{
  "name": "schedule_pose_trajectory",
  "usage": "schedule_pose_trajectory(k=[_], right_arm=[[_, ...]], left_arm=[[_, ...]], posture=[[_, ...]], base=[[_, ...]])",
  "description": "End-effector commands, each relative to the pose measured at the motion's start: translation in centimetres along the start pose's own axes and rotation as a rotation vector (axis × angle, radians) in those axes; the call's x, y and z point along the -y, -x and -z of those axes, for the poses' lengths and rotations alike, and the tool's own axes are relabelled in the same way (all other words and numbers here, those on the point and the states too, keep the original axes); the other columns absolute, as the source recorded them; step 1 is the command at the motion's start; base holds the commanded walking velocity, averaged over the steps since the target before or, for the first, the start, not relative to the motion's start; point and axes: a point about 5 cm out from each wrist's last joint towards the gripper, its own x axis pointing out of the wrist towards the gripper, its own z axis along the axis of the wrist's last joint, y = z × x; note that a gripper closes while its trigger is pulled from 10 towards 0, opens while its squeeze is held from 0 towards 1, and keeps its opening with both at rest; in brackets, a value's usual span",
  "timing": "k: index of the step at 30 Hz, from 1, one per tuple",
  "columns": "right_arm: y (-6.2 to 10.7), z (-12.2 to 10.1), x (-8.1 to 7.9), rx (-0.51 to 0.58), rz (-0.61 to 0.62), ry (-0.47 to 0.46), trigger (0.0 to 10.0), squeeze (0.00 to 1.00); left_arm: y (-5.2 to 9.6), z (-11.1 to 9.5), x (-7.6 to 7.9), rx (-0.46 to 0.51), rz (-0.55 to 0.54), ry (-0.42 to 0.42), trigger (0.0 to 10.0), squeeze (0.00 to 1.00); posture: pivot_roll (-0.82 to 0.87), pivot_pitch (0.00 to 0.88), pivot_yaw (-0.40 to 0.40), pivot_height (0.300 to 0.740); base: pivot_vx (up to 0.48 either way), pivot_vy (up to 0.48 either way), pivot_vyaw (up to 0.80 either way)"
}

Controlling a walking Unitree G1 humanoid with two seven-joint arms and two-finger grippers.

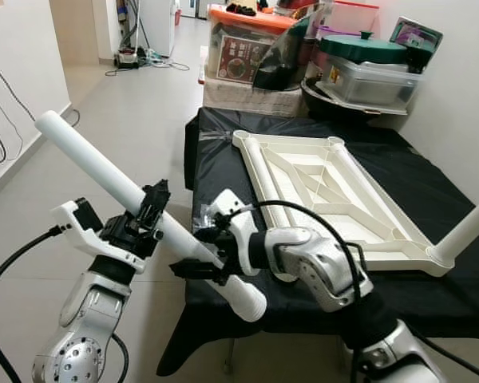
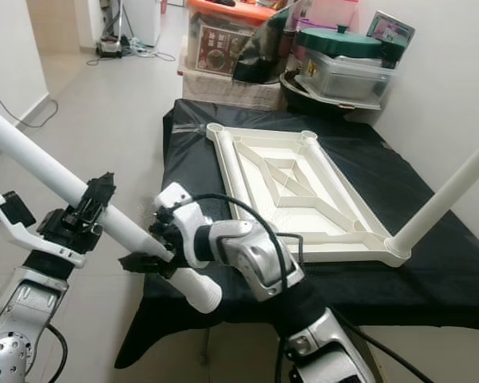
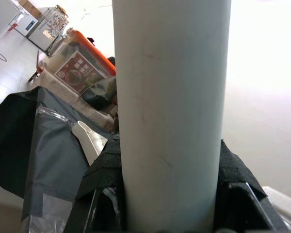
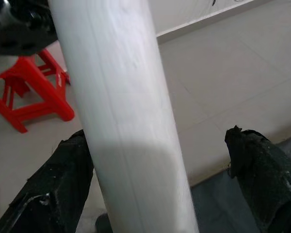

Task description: Building children table

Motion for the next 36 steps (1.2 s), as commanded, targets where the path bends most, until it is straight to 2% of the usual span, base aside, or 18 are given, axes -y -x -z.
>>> schedule_pose_trajectory(k=[1, 4, 5, 6, 7, 14, 21, 22, 24, 25, 31, 36], right_arm=[[-0.2, 0.4, 0.2, -0.036, 0.017, -0.010, 10.0, 0.23], [-0.9, 1.0, 0.0, -0.074, 0.020, -0.016, 10.0, 0.21], [-1.1, 1.3, 0.0, -0.083, 0.022, -0.021, 2.7, 0.16], [-1.2, 1.5, 0.1, -0.089, 0.025, -0.026, 2.7, 0.16], [-1.2, 1.8, 0.1, -0.099, 0.027, -0.035, 0.0, 0.00], [-1.3, 2.9, -0.1, -0.136, 0.027, -0.065, 0.0, 0.00], [-1.4, 3.1, -0.1, -0.138, 0.029, -0.068, 0.0, 0.00], [-1.5, 3.2, -0.2, -0.130, 0.027, -0.074, 0.0, 0.00], [-1.5, 3.2, -0.2, -0.128, 0.027, -0.076, 0.0, 0.00], [-1.4, 3.1, -0.1, -0.121, 0.033, -0.081, 0.0, 0.00], [-0.5, 2.5, 1.0, -0.090, 0.075, -0.103, 0.0, 0.00], [2.5, 2.0, 3.9, -0.047, 0.184, -0.161, 0.0, 0.00]], left_arm=[[0.2, 0.7, -0.1, -0.034, -0.012, -0.013, 0.0, 0.00], [0.1, 0.9, 0.0, -0.035, -0.007, -0.014, 0.0, 0.00], [0.1, 0.9, 0.1, -0.035, -0.006, -0.015, 0.0, 0.00], [0.1, 0.9, 0.1, -0.034, -0.005, -0.015, 0.0, 0.00], [0.1, 0.8, 0.1, -0.032, -0.005, -0.015, 0.0, 0.00], [-0.1, 0.9, 0.2, -0.030, 0.000, -0.012, 0.0, 0.00], [-0.1, 1.0, 0.3, -0.032, 0.000, -0.013, 0.0, 0.00], [-0.4, 1.1, -0.3, -0.049, -0.051, -0.044, 0.0, 0.00], [-0.4, 1.1, -0.5, -0.054, -0.066, -0.054, 0.0, 0.00], [-0.4, 1.0, -0.7, -0.051, -0.068, -0.055, 10.0, 1.00], [-0.4, 0.4, -0.9, -0.017, -0.058, -0.049, 10.0, 1.00], [-0.5, -0.2, -0.4, 0.023, -0.043, -0.054, 10.0, 1.00]], posture=[[0.10, 0.000, -0.149, 0.740], [0.10, 0.000, -0.152, 0.740], [0.11, 0.000, -0.155, 0.740], [0.11, 0.000, -0.155, 0.740], [0.11, 0.000, -0.155, 0.740], [0.11, 0.000, -0.158, 0.740], [0.10, 0.000, -0.154, 0.740], [0.10, 0.000, -0.155, 0.740], [0.10, 0.000, -0.155, 0.740], [0.10, 0.000, -0.155, 0.740], [0.10, 0.000, -0.155, 0.740], [0.09, 0.000, -0.158, 0.740]], base=[[0.000, 0.000, 0.00], [0.000, 0.000, 0.00], [0.000, 0.000, 0.00], [0.000, 0.000, 0.00], [0.000, 0.000, 0.00], [0.000, 0.000, 0.00], [0.000, 0.000, 0.00], [0.000, 0.000, 0.00], [0.000, 0.000, 0.00], [0.000, 0.000, 0.00], [0.000, 0.000, 0.00], [0.000, 0.000, 0.00]])
